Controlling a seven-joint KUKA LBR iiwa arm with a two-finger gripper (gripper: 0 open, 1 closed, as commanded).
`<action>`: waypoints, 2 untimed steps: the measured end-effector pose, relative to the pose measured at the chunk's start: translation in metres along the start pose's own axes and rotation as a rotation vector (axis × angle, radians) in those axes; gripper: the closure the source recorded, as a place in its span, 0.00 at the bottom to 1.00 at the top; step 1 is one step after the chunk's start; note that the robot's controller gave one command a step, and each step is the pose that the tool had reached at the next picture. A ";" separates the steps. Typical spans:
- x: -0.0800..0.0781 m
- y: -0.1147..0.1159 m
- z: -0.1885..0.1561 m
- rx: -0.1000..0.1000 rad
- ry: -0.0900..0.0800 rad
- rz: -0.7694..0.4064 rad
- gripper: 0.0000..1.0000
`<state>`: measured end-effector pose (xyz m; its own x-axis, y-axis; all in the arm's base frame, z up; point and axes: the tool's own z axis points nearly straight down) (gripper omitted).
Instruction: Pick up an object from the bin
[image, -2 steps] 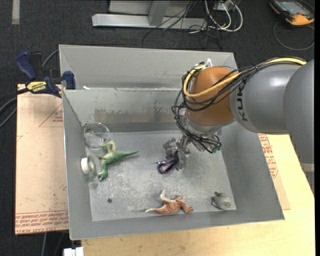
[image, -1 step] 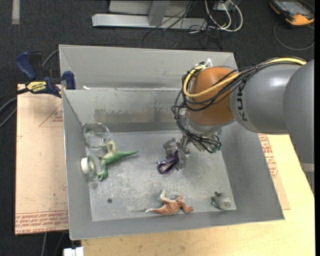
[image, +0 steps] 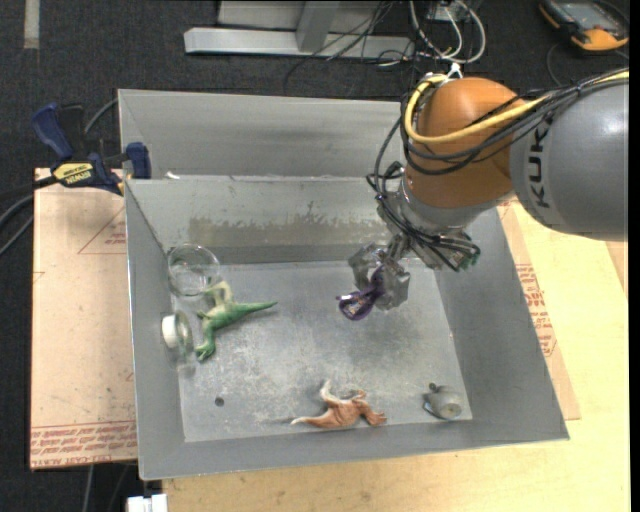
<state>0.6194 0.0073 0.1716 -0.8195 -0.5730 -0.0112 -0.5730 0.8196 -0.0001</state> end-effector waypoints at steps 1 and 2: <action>0.000 0.000 0.000 0.000 0.000 0.000 1.00; 0.007 0.008 -0.097 -0.001 0.000 -0.032 1.00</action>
Offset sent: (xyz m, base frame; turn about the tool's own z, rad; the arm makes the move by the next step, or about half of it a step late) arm -0.0138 0.0016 0.1173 -0.0402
